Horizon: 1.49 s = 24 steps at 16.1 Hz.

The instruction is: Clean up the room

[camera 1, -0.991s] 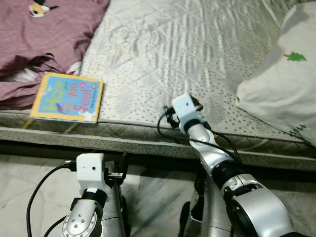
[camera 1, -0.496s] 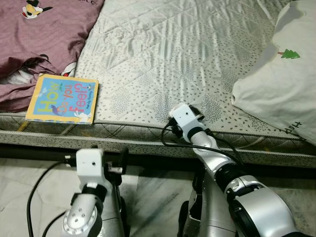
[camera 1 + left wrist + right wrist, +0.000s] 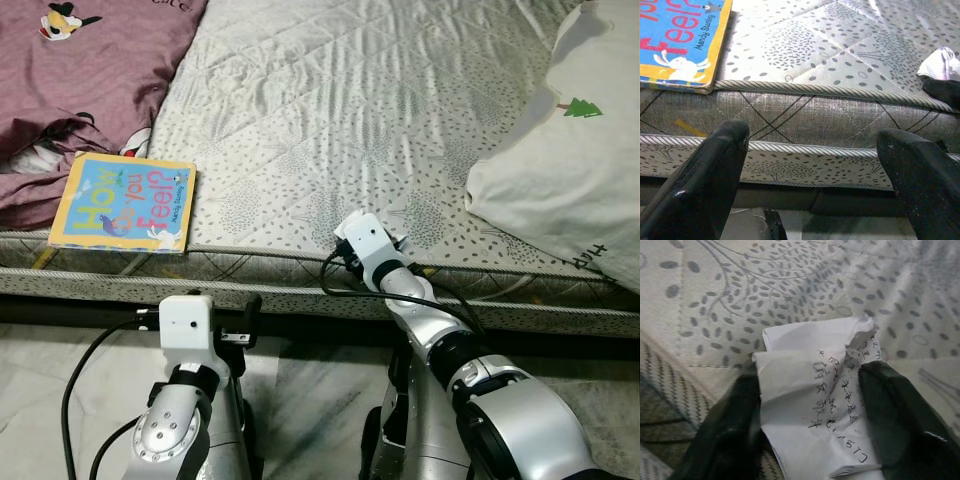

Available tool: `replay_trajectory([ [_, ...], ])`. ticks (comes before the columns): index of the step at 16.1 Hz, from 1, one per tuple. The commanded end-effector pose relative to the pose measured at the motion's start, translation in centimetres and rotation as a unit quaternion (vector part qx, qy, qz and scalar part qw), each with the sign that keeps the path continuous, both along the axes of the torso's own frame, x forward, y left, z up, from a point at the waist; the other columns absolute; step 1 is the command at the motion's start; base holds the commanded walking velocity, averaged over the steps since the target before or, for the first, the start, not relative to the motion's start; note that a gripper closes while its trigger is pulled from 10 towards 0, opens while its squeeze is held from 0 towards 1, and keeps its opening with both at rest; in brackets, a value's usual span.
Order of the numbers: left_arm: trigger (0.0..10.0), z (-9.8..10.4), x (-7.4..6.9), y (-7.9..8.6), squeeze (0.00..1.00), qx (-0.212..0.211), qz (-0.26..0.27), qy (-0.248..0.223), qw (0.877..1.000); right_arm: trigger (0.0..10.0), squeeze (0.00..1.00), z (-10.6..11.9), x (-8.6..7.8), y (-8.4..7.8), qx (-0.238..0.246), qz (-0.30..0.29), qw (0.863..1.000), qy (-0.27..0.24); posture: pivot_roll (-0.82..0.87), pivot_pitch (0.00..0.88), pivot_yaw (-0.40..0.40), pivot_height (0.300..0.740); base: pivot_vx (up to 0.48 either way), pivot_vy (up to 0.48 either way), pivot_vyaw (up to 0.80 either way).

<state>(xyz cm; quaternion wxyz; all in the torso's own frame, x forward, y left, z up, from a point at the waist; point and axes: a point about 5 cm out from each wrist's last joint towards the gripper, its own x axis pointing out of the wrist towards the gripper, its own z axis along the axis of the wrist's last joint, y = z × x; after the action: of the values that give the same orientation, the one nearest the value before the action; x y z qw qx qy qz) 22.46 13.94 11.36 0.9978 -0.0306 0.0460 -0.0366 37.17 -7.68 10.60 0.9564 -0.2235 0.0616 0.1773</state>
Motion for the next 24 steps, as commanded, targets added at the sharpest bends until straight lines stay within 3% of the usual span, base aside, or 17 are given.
replay_trajectory([
  [1, 10.0, -0.6, 0.0, 0.2, 0.0, 0.002, 0.005, 0.008, 1.0, 0.0, 0.0, -2.4, -1.2, 0.0, 0.001, 0.003, 0.999, 0.051, 0.19, 0.223, -0.013, 0.525, 0.0, 0.0, 0.0],
  [4, 10.0, -0.5, 0.6, 0.2, 0.0, 0.0, 0.007, 0.003, 1.0, 0.0, 0.0, -2.5, -1.2, 0.0, 0.008, 0.002, 0.998, 0.056, 0.19, 0.208, -0.015, 0.525, 0.0, 0.0, 0.0],
  [15, 10.0, -0.5, 2.6, -0.2, 0.0, -0.005, 0.005, -0.027, 1.0, 0.0, 0.0, -0.2, 0.2, -1.3, 0.114, -0.054, 0.991, 0.032, 0.15, 0.078, -0.017, 0.525, 0.0, 0.0, 0.0],
  [19, 10.0, -0.7, 3.6, -0.5, 0.0, -0.009, -0.005, -0.039, 0.999, 0.0, 0.0, 0.7, 0.5, -3.4, 0.186, -0.093, 0.978, 0.002, 0.11, 0.029, 0.004, 0.525, 0.0, 0.0, 0.0],
  [24, 10.0, -0.5, 4.6, -0.7, 0.0, -0.01, -0.017, -0.06, 0.998, 0.0, 0.0, 0.8, -1.6, -5.4, 0.275, -0.092, 0.956, -0.053, 0.06, 0.0, 0.03, 0.525, 0.0, 0.0, 0.0],
])
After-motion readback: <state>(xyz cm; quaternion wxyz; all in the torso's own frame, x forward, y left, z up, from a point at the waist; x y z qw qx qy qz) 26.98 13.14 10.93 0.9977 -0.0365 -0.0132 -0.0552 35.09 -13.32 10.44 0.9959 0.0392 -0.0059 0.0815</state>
